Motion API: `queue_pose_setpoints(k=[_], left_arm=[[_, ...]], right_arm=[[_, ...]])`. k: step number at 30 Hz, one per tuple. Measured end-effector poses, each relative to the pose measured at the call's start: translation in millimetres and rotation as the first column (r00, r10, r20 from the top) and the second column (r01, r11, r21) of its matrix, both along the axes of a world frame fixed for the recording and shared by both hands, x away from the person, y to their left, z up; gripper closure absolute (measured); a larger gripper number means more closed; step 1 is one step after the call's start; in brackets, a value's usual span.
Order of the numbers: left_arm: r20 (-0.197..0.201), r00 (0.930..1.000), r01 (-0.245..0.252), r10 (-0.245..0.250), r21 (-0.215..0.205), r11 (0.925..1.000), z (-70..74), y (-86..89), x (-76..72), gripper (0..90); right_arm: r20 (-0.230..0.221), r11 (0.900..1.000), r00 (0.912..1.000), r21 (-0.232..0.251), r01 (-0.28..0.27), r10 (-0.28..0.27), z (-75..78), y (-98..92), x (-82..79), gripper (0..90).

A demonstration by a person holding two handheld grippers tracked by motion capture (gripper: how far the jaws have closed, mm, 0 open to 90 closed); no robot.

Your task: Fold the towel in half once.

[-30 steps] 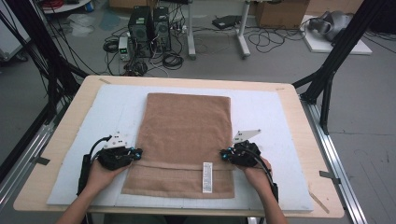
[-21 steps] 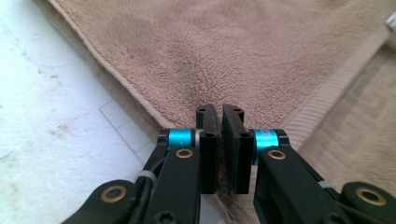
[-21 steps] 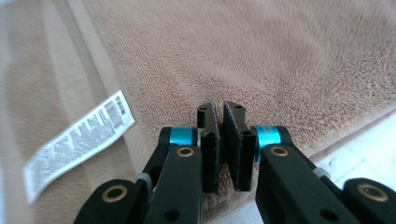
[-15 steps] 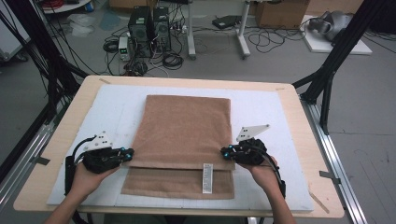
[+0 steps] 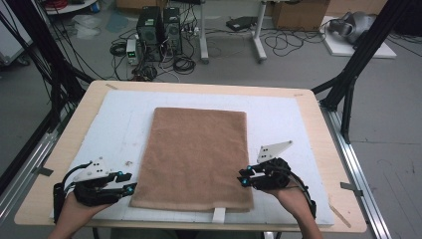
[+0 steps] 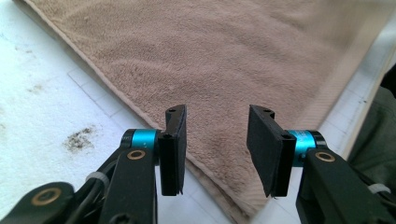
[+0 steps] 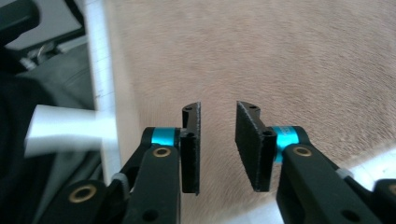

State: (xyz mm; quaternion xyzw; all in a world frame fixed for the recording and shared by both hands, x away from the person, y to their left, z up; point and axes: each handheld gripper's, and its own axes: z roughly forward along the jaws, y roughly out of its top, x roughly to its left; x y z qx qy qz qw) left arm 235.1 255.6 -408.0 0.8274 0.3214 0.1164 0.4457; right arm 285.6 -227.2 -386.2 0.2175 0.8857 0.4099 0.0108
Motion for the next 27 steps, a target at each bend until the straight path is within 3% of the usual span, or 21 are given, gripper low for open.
queue_pose_setpoints(k=[4,7,12,16,24,27], left_arm=[[0.005,1.0000,-0.004,0.004,0.023,0.9997,-10.5,-8.7,11.8,57.7],[0.006,0.9997,-0.025,0.025,0.028,0.9993,-18.3,-16.5,22.8,56.6],[0.005,0.9997,-0.025,0.025,0.052,0.9983,-26.1,-28.8,33.2,56.3],[0.000,0.9991,-0.043,0.043,0.054,0.9976,-29.3,-29.7,39.9,54.5],[-0.006,0.9965,-0.084,0.084,0.009,0.9965,-28.4,-25.1,45.7,49.8],[-0.004,0.9962,-0.087,0.087,0.009,0.9961,-25.3,-23.3,47.1,46.9]], right_arm=[[-0.027,0.999,0.9993,-0.028,0.025,-0.026,-16.1,1.2,5.9,65.6],[-0.043,0.999,0.9990,-0.039,0.013,-0.014,-29.2,5.2,8.2,62.6],[-0.060,0.999,0.9976,-0.014,0.033,-0.034,-41.8,11.1,15.4,57.0],[-0.064,0.998,0.9960,-0.010,0.062,-0.062,-45.5,13.9,23.2,51.8],[-0.045,0.995,0.9940,0.023,0.101,-0.100,-43.1,16.7,34.3,43.4],[-0.034,0.993,0.9930,0.025,0.114,-0.113,-41.4,15.7,37.8,40.2]])
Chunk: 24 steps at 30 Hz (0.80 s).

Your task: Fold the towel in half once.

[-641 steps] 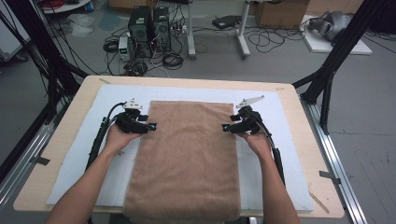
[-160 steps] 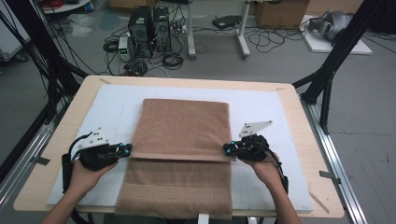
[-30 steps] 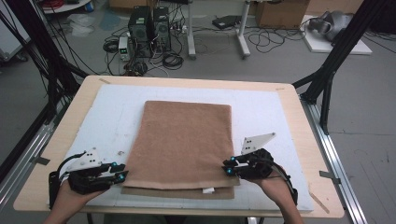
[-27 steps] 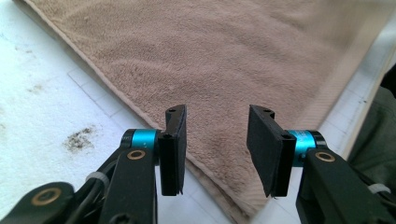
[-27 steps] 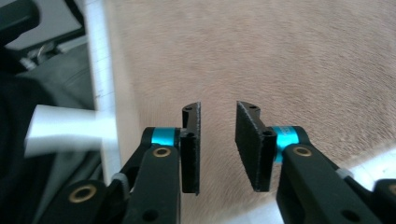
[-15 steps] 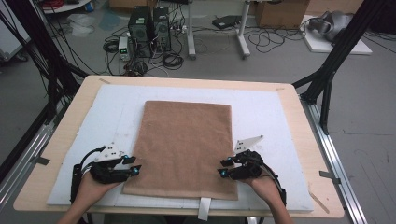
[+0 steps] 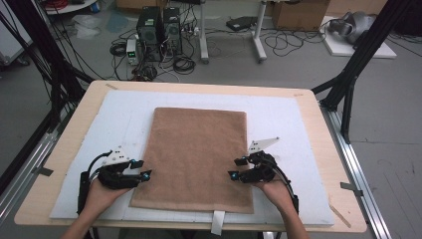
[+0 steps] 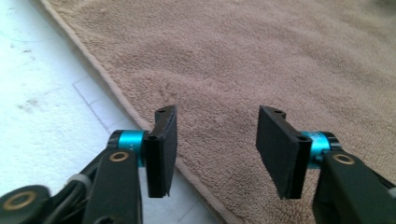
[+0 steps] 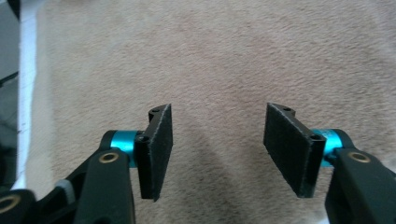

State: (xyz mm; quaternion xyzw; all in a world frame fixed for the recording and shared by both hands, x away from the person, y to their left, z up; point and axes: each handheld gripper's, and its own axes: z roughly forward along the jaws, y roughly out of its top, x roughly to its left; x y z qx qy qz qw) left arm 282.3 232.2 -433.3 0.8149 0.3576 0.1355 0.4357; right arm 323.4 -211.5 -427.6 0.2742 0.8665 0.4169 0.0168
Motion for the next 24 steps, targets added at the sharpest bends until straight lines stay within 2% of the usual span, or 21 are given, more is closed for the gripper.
queue_pose_setpoints(k=[5,7,9,13,14,19,24], left_arm=[[0.014,0.9999,-0.001,0.001,-0.010,0.9999,7.6,1.7,2.5,44.2],[0.017,0.9998,-0.014,0.015,-0.027,0.9995,8.7,3.5,3.4,42.1],[0.013,0.9996,-0.026,0.027,-0.026,0.9993,8.7,4.7,4.2,39.3],[0.019,0.9991,-0.038,0.039,-0.033,0.9987,9.5,5.9,4.3,35.0],[0.019,0.9990,-0.040,0.041,-0.035,0.9986,9.4,5.8,4.4,34.0],[0.018,0.9992,-0.036,0.036,-0.040,0.9986,10.0,6.6,3.9,33.4],[0.021,0.9990,-0.039,0.040,-0.046,0.9982,11.5,8.4,2.8,33.4]], right_arm=[[0.010,0.999,0.9997,0.024,0.024,-0.024,6.8,-0.9,6.7,32.4],[0.027,1.000,0.9993,0.015,0.027,-0.027,11.1,0.4,9.8,30.3],[0.030,1.000,0.9992,0.013,0.028,-0.028,16.6,1.6,13.4,27.8],[0.057,0.999,0.9976,0.018,0.038,-0.039,28.1,1.8,20.3,25.7],[0.052,0.999,0.9976,0.025,0.043,-0.045,31.0,1.5,21.9,25.5],[0.078,0.998,0.9957,0.033,0.048,-0.051,43.8,2.4,25.6,25.5],[0.081,0.999,0.9962,0.022,0.030,-0.031,44.7,6.3,24.6,25.5]])
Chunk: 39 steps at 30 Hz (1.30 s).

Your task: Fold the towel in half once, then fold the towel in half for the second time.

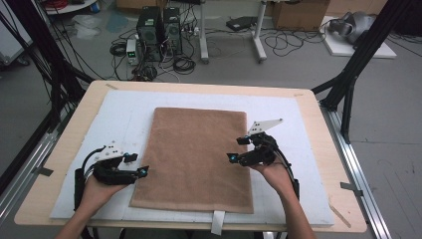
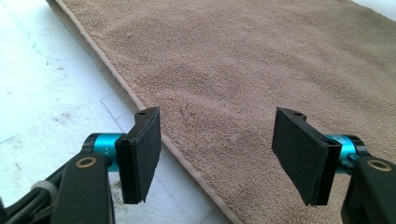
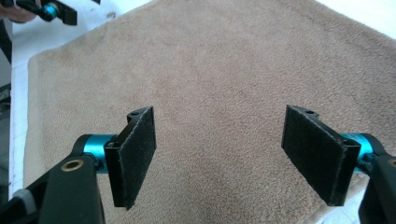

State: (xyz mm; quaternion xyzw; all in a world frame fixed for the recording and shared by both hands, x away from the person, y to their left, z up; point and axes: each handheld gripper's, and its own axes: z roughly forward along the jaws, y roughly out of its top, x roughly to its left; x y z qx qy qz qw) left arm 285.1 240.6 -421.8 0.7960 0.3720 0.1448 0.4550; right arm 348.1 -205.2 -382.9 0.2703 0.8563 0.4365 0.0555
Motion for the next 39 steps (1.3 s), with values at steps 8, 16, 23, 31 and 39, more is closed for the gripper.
queue_pose_setpoints(k=[8,16,23,31,39], left_arm=[[0.003,1.0000,0.000,0.000,0.006,1.0000,0.6,0.3,-0.8,33.8],[0.002,1.0000,0.001,-0.001,-0.002,1.0000,0.7,0.5,-0.9,33.7],[0.003,1.0000,0.007,-0.007,-0.002,1.0000,0.5,0.6,0.2,34.4],[0.022,0.9997,0.012,-0.012,0.002,0.9999,16.8,-2.0,11.5,35.3],[0.056,0.9984,0.007,-0.008,0.020,0.9998,43.7,-7.4,35.9,35.3]], right_arm=[[0.002,1.000,0.9999,-0.013,-0.010,0.010,-0.8,2.6,-1.0,25.3],[0.011,1.000,0.9999,-0.011,-0.012,0.012,0.4,0.8,-2.6,25.2],[0.002,1.000,1.0000,-0.012,-0.008,0.008,-0.9,0.7,-1.1,25.2],[0.013,1.000,0.9999,-0.008,-0.001,0.001,-0.3,-1.4,1.3,25.3],[0.029,1.000,0.9992,-0.004,0.029,-0.029,8.6,-9.5,14.9,25.4]])
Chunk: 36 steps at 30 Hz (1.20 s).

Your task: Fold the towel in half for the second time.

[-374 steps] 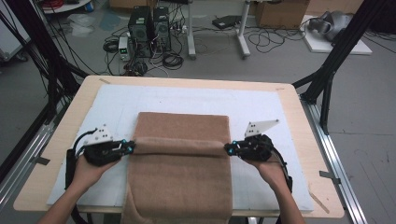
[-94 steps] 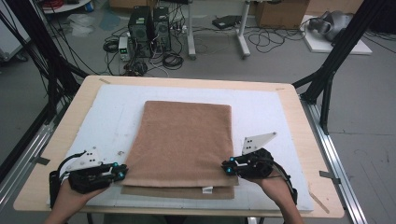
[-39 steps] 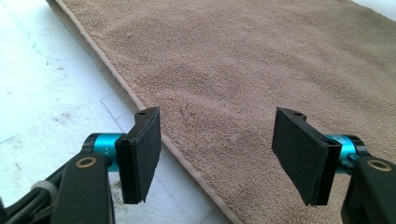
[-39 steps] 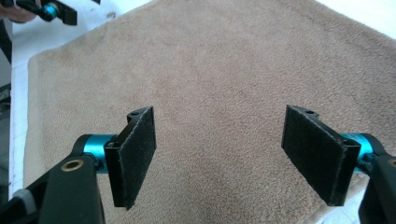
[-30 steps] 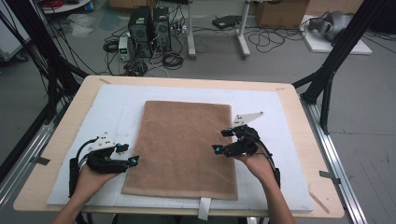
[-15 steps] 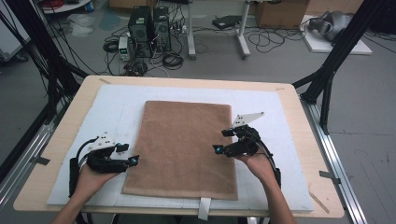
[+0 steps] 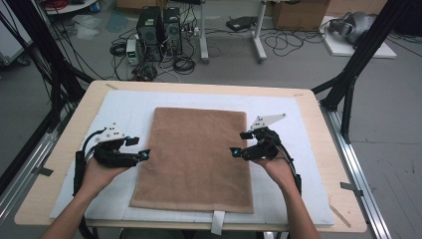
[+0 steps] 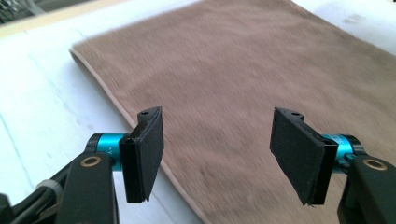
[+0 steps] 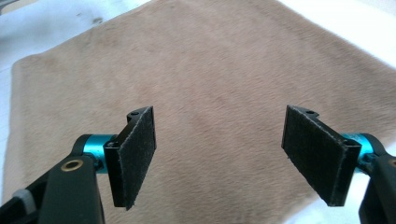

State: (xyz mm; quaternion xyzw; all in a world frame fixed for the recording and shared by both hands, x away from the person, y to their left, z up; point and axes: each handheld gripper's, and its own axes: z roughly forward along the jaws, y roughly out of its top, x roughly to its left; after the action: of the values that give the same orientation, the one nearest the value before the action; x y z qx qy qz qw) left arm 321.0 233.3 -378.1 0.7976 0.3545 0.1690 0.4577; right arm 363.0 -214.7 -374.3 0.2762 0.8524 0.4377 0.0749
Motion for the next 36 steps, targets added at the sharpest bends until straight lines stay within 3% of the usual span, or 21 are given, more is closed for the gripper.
queue_pose_setpoints(k=[4,7,10,13,14,19,24,32,36], left_arm=[[0.022,0.9995,-0.022,0.021,0.020,0.9996,9.9,-0.6,18.1,36.7],[0.011,0.9990,-0.044,0.044,-0.011,0.9990,12.9,0.2,37.8,38.6],[0.000,0.9974,-0.072,0.072,-0.009,0.9973,7.7,0.3,56.9,39.8],[0.006,0.9956,-0.093,0.093,-0.032,0.9952,-3.3,-1.2,71.1,42.7],[0.009,0.9952,-0.097,0.097,-0.012,0.9952,-7.8,-1.7,75.2,43.7],[-0.033,0.9899,-0.139,0.138,-0.024,0.9900,-30.5,0.5,95.6,46.8],[-0.070,0.9837,-0.168,0.165,-0.031,0.9853,-46.5,-1.4,106.7,48.2],[-0.138,0.9714,-0.192,0.193,0.020,0.9811,-65.6,-6.6,114.9,49.8],[-0.136,0.9712,-0.192,0.196,0.043,0.9805,-69.9,-11.1,115.2,54.4]], right_arm=[[0.015,1.000,0.9996,-0.004,0.024,-0.024,10.8,-3.0,14.2,26.0],[0.023,0.999,0.9988,-0.011,0.042,-0.042,18.5,-3.7,32.2,26.7],[0.027,0.996,0.9963,-0.025,0.082,-0.082,19.6,-3.8,49.7,27.2],[0.051,0.991,0.9915,-0.048,0.123,-0.120,12.1,-4.3,60.5,31.9],[0.052,0.987,0.9884,-0.065,0.146,-0.143,6.9,-4.8,65.1,32.3],[0.032,0.973,0.9777,-0.093,0.210,-0.207,-15.7,-11.2,82.1,34.1],[0.002,0.955,0.9601,-0.107,0.278,-0.280,-34.6,-19.4,92.4,37.3],[-0.037,0.940,0.9529,-0.178,0.290,-0.301,-58.2,-10.6,100.3,40.7],[-0.072,0.942,0.9495,-0.166,0.291,-0.306,-64.7,-8.9,101.9,45.0]])
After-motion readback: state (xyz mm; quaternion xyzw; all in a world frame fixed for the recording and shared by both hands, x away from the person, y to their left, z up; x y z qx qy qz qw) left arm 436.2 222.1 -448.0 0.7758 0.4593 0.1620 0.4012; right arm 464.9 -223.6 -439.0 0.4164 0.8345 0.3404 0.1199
